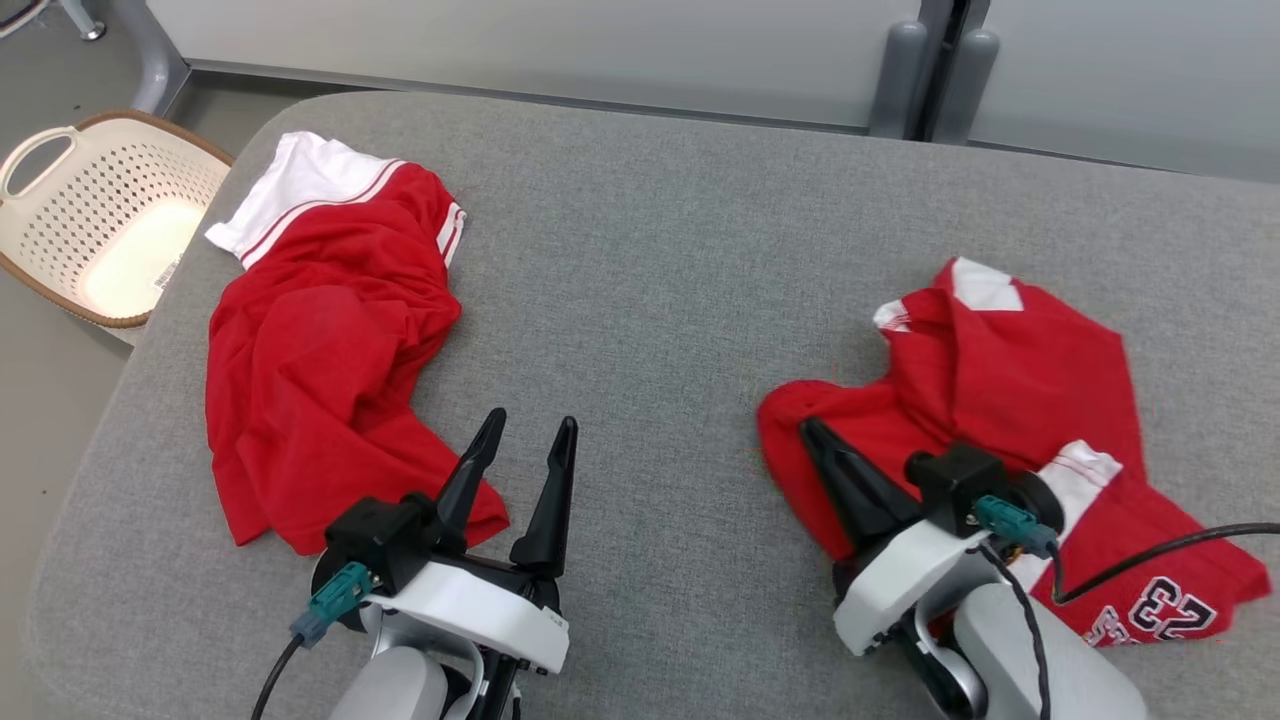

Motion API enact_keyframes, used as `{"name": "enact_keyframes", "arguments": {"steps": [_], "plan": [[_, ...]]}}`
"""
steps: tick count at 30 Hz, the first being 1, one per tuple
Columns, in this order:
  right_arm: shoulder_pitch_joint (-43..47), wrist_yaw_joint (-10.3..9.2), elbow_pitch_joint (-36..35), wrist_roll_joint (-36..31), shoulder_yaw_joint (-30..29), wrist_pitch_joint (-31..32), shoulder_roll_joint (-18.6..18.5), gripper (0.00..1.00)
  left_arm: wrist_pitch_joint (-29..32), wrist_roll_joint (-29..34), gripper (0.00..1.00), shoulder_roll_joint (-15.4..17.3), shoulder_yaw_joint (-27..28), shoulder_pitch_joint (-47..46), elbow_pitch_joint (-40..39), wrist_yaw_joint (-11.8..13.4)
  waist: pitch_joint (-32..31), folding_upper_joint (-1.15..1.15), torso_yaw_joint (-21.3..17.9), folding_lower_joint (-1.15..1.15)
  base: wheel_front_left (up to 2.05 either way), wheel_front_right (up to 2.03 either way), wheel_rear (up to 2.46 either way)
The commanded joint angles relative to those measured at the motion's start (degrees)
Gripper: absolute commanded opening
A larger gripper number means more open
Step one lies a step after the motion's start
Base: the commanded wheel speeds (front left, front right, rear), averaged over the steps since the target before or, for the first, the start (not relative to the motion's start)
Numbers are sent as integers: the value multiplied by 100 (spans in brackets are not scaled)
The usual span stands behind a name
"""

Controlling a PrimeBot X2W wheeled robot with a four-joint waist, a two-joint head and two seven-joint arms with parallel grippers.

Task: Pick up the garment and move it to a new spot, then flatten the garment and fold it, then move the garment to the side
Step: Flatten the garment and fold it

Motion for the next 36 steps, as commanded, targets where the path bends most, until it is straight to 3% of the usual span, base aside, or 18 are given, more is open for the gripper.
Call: {"name": "enact_keyframes", "arguments": {"steps": [1,7,11,16,22,29,30,31,36], "plan": [[-53,-2,-80,114,103,-52,14,0,-3,-3,100,20,8,-18,9,18,-45,0,-16,0,0,0,0],[-200,-2,-936,1034,1101,-171,-60,0,-3,47,100,19,48,46,39,16,-217,0,-78,0,0,0,0],[-339,-3,-1234,1466,1306,-192,-328,0,-3,68,100,19,94,76,40,10,-270,0,-121,0,0,0,0],[-472,-2,-676,1637,931,-154,-607,0,-2,55,100,19,64,75,-17,2,-196,0,-114,0,0,0,0],[-794,-2,52,1452,912,-113,-795,0,-3,3,100,20,-9,-33,-51,15,9,0,-78,0,0,0,0],[-1120,-2,743,1387,1124,-166,-596,0,-2,-19,100,18,-59,-119,-60,35,166,0,-46,0,0,0,0],[-1180,-2,862,1323,1190,-165,-586,11,-3,-29,100,19,-68,-140,-63,43,180,0,-43,0,0,0,0],[-1244,-2,982,1253,1262,-171,-570,100,-3,-40,100,19,-79,-158,-60,49,191,0,-43,0,0,0,0],[-1384,-2,1338,1243,1410,-189,-418,100,-3,-55,100,19,-95,-181,-20,61,185,0,-85,0,0,0,0]]}}
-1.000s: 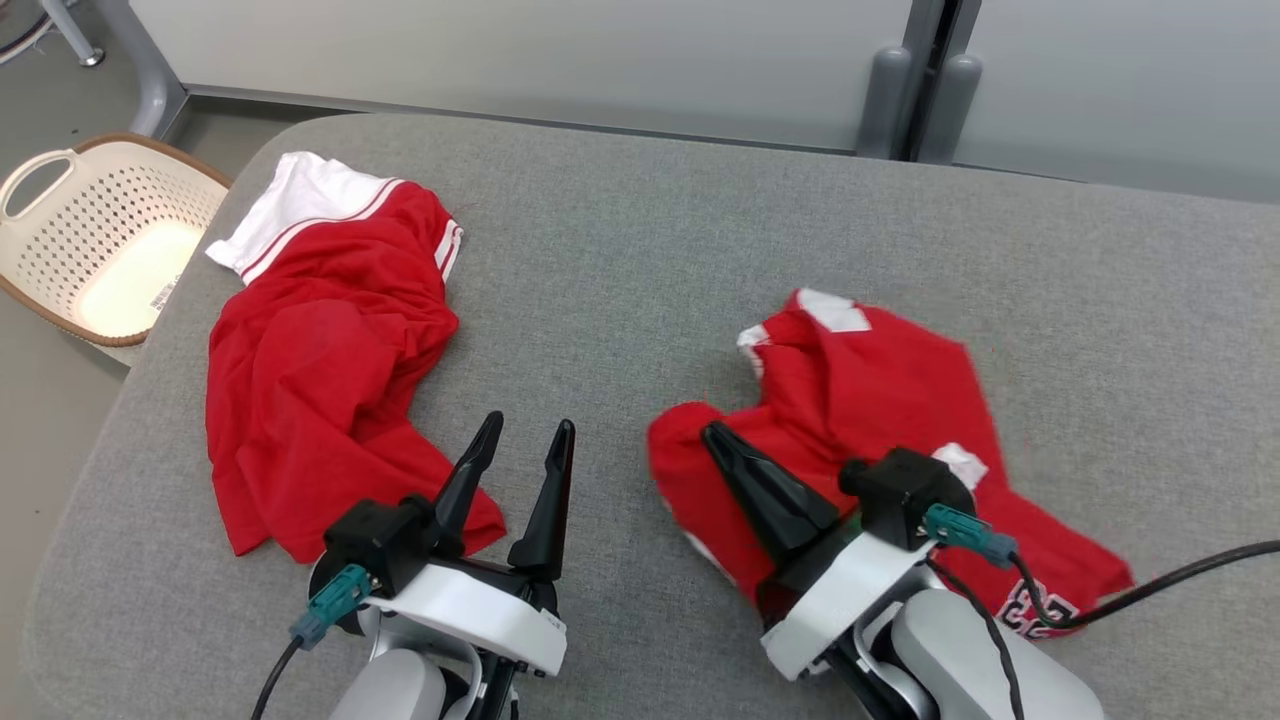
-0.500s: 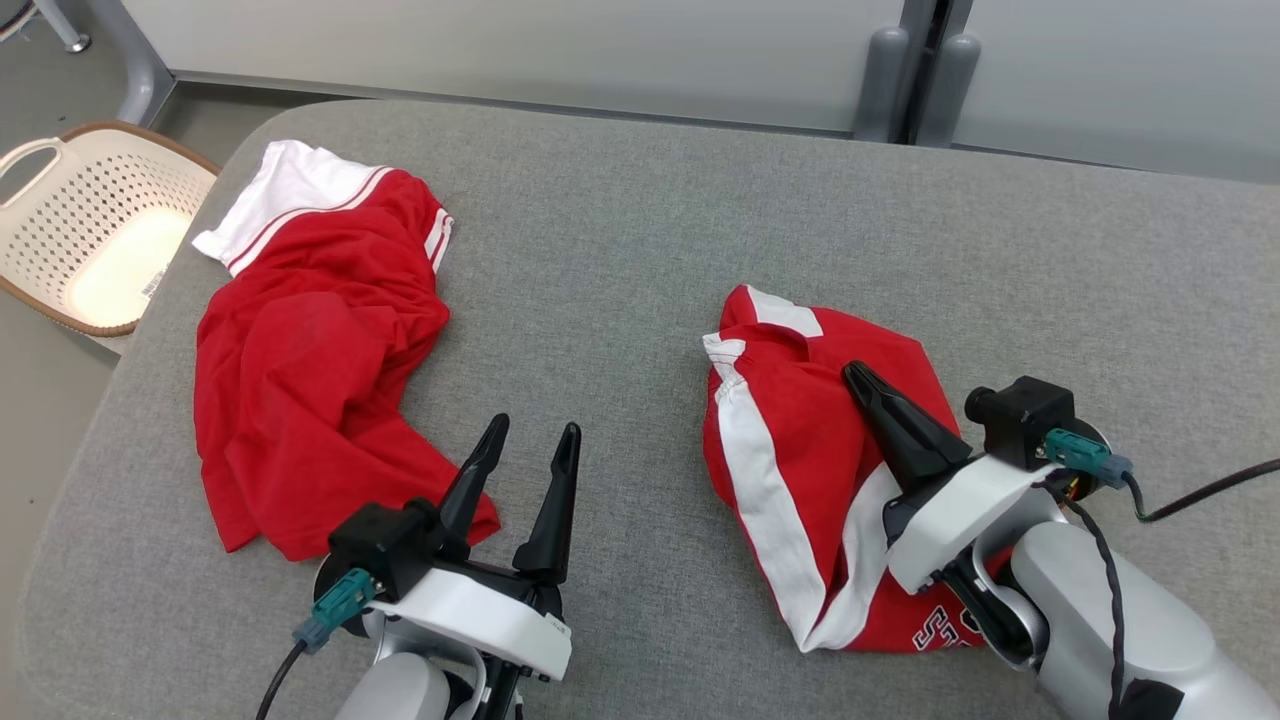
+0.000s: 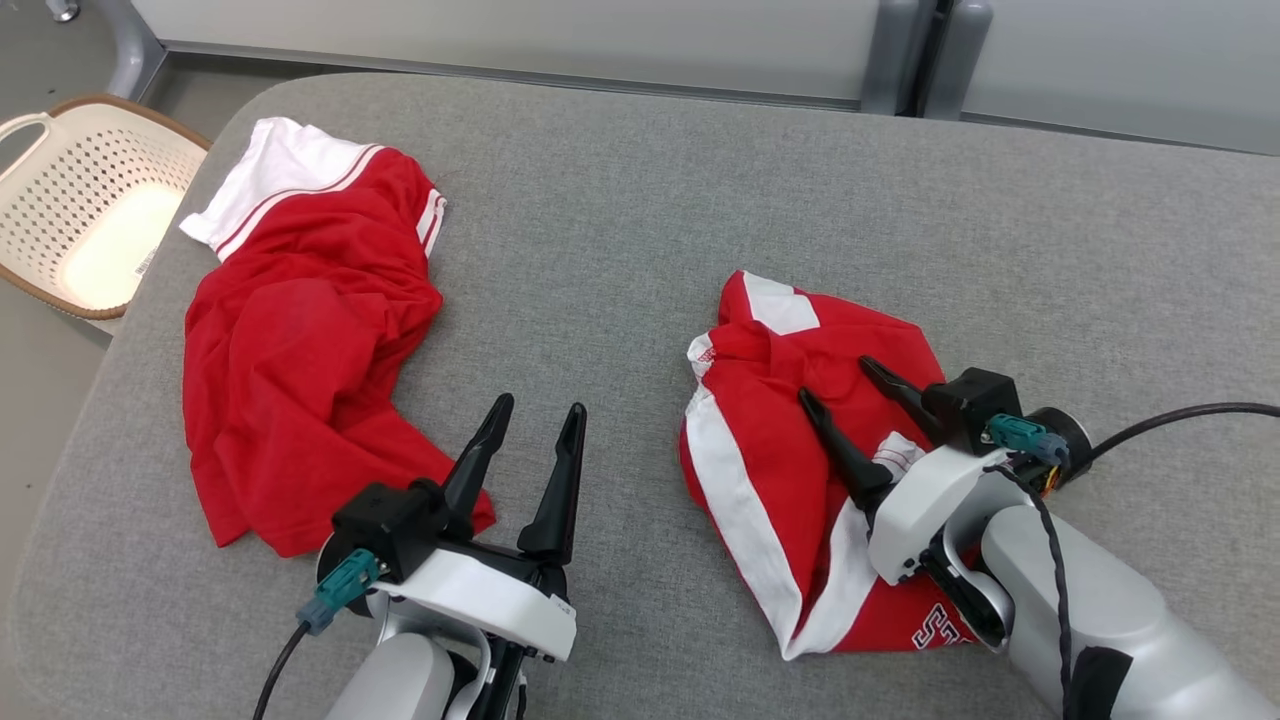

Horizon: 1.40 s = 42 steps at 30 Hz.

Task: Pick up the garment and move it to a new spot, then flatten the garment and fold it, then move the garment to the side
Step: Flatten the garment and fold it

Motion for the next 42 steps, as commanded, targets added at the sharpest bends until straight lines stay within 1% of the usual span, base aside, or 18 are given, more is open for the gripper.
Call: {"name": "enact_keyframes", "arguments": {"steps": [1,5,8,13,17,21,22,25,28,32,37,42], "plan": [[-75,-2,52,42,-9,-29,10,100,-2,-25,100,19,18,-50,26,19,-28,0,-34,0,0,0,0],[-11,-2,95,136,-150,-82,29,100,-2,19,100,20,81,-7,72,19,-146,0,-150,0,0,0,0],[117,-2,-173,156,-427,-83,-47,100,-3,65,100,18,150,66,119,-8,-287,0,-264,0,0,0,0],[616,-2,-888,-41,-1255,-80,-162,100,-2,124,100,21,335,188,154,-44,-567,0,-482,0,0,0,0],[1222,-2,-1497,-357,-1993,-70,-148,100,-2,174,100,19,519,323,177,-71,-787,0,-663,0,0,0,0],[1915,-2,-2074,-735,-2761,-69,17,100,-3,241,100,21,707,475,192,-106,-944,0,-810,0,0,0,0],[2310,-2,-2369,-924,-3092,-70,144,100,-3,253,100,21,789,537,193,-133,-1007,0,-864,0,0,0,0],[2864,-2,-2712,-1169,-3437,-69,360,100,-2,287,100,19,874,624,209,-167,-1082,0,-923,0,0,0,0],[3241,-2,-2884,-1319,-3611,-70,528,100,-3,301,100,19,928,698,220,-192,-1115,0,-958,0,0,0,0],[3434,-2,-2976,-1495,-3676,-71,642,100,-3,288,100,19,930,712,232,-207,-1116,0,-956,0,0,0,0],[3219,-2,-2952,-1577,-3487,-8,616,100,-3,247,100,20,859,629,237,-221,-1070,0,-864,0,0,0,0],[2861,-2,-2766,-1562,-3061,412,526,100,-2,185,100,21,759,549,229,-195,-950,0,-699,0,0,0,0]]}}
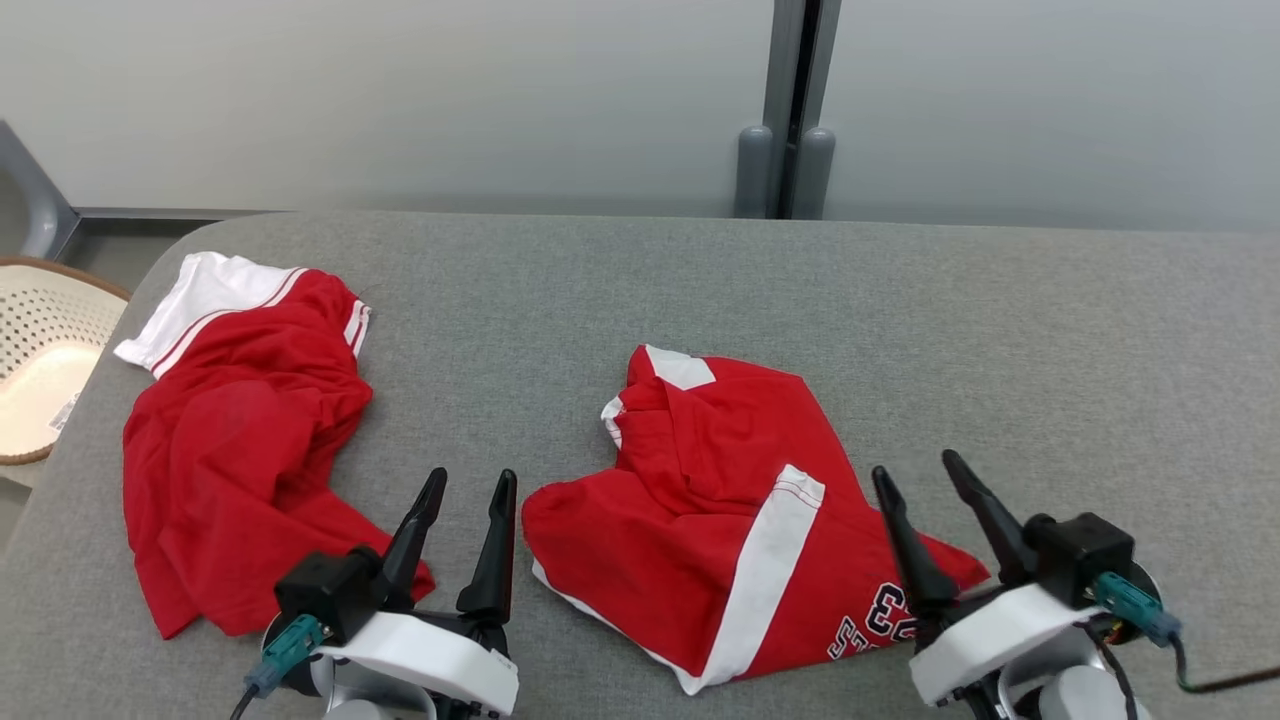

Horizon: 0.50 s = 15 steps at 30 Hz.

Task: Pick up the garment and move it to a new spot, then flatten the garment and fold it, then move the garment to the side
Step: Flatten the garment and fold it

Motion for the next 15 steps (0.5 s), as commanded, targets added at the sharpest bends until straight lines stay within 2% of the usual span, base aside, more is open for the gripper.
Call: {"name": "enact_keyframes", "arguments": {"steps": [1,7,15], "plan": [[-73,-2,48,13,56,62,-37,100,-2,-40,100,23,2,-111,-5,1,54,0,61,0,0,0,0],[-562,-2,461,245,587,570,-260,100,-2,-154,100,23,-178,-226,-28,64,247,0,328,0,0,0,0],[-946,-2,941,612,1027,789,-483,100,-2,-255,100,21,-305,-278,3,129,409,0,624,0,0,0,0]]}}
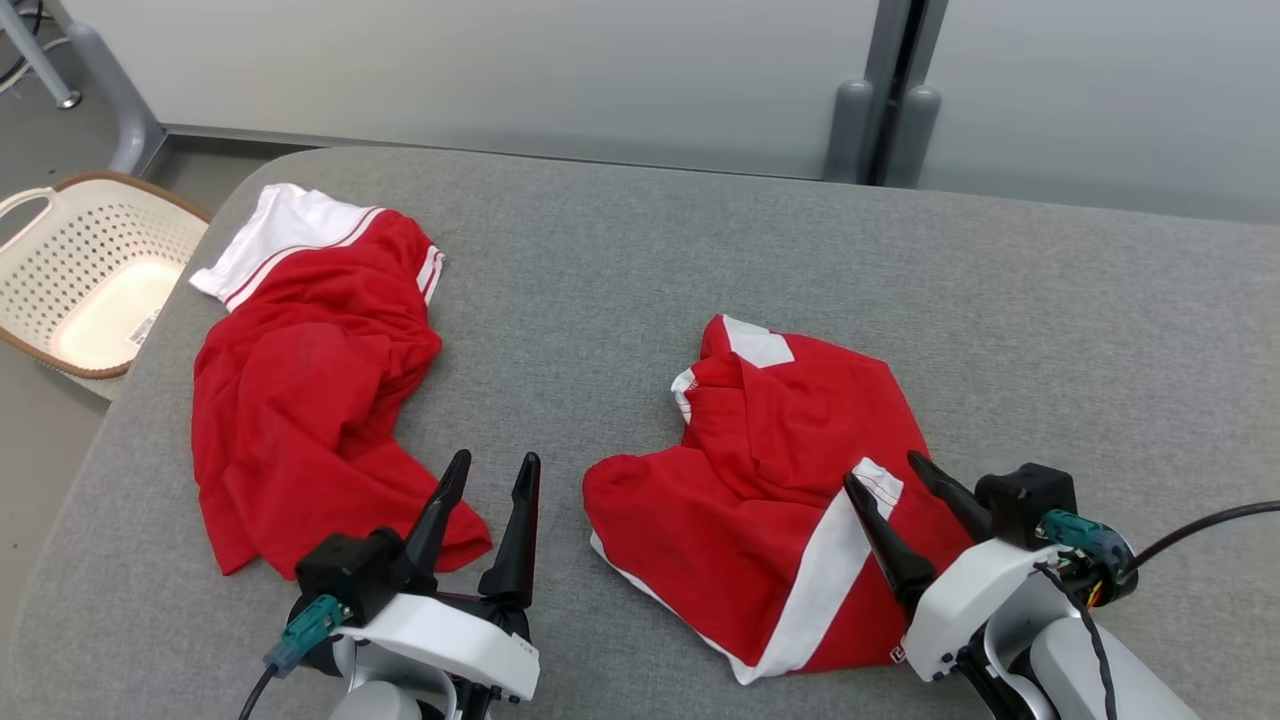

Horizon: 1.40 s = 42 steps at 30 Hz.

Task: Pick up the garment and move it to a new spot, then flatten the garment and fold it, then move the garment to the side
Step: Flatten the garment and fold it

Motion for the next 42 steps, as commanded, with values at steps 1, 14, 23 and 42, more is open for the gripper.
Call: {"name": "enact_keyframes", "arguments": {"steps": [1,14,23,42], "plan": [[-57,-2,35,40,38,24,-20,100,-2,-15,100,18,6,-75,6,28,34,0,48,0,0,0,0],[-212,-2,268,461,218,-402,-267,0,-3,42,100,19,108,-35,44,41,-45,0,-68,0,0,0,0],[-174,-2,681,385,-959,-838,-365,0,-2,119,100,19,175,-12,43,4,-146,0,-437,0,0,0,0],[104,-2,1061,-108,-1962,-992,-141,100,-3,115,100,20,101,-62,114,-32,-148,0,-697,0,0,0,0]]}}
